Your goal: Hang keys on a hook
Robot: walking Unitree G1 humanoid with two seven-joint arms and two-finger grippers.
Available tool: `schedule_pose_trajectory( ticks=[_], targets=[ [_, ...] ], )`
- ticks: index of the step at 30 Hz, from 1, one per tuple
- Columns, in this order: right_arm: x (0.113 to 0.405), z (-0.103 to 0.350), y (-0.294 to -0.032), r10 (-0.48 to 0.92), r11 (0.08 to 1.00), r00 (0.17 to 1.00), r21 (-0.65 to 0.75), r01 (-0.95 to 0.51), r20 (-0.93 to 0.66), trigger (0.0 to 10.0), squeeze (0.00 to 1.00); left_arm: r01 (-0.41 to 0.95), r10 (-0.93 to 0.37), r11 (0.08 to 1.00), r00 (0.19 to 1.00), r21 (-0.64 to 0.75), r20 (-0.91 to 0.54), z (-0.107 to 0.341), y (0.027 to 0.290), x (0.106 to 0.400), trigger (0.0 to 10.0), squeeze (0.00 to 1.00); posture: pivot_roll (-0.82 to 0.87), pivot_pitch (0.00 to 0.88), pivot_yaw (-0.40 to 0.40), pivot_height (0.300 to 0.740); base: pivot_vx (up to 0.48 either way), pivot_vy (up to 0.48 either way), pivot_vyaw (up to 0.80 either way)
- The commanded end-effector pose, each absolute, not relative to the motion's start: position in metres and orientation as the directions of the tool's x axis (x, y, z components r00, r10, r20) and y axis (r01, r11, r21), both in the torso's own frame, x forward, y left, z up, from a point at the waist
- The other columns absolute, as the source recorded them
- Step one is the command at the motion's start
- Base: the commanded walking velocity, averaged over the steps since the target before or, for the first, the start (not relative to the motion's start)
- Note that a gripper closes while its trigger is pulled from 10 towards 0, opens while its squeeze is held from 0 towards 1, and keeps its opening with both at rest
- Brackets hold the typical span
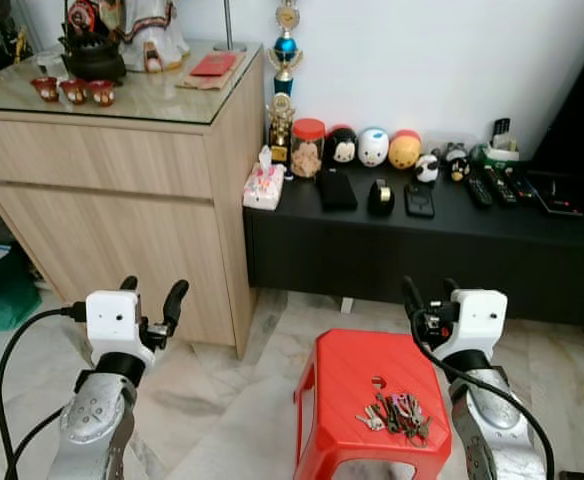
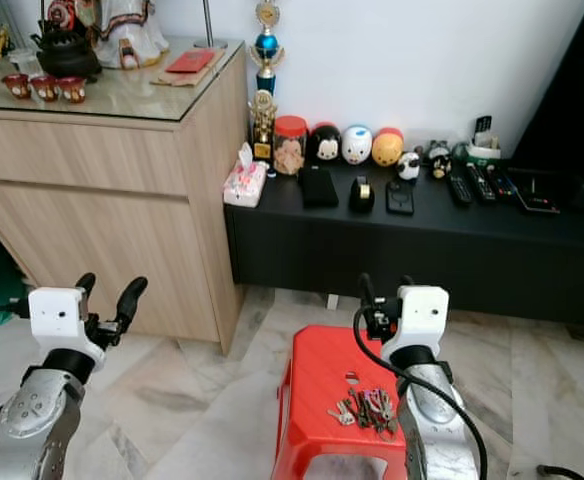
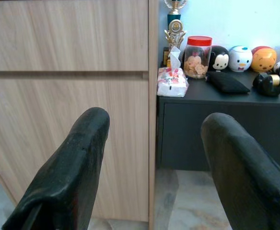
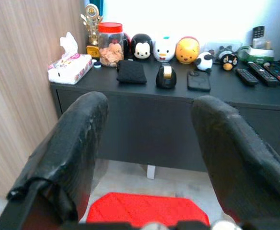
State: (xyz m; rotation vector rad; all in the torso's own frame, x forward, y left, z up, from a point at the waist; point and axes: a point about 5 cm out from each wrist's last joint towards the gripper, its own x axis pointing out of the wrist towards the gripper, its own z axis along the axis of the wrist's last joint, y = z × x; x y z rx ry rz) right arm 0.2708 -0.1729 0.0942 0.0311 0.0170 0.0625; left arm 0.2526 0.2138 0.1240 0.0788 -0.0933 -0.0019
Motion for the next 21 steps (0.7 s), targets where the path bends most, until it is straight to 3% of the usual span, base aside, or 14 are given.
schedule_pose_trajectory(
  ticks=[1, 21],
  targets=[
    [0.2722, 0.099, -0.1769, 0.052, 0.998, 0.999, 0.024, -0.052, 0.002, 10.0, 0.0, 0.001, -0.011, 0.995, 0.995, 0.095, 0.099, 0.1276, 0.2114, 0.2529, 10.0, 0.0, -0.02, 0.0, -0.07, 0.662, 0.0, 0.0, 0.0],
    [0.273, 0.0962, -0.1797, 0.034, 0.999, 0.999, 0.035, -0.034, -0.012, 10.0, 0.0, 0.018, -0.025, 0.995, 0.997, 0.094, 0.069, 0.1241, 0.2087, 0.2547, 10.0, 0.0, -0.02, 0.0, -0.07, 0.639, 0.0, 0.0, 0.0]
  ],
)
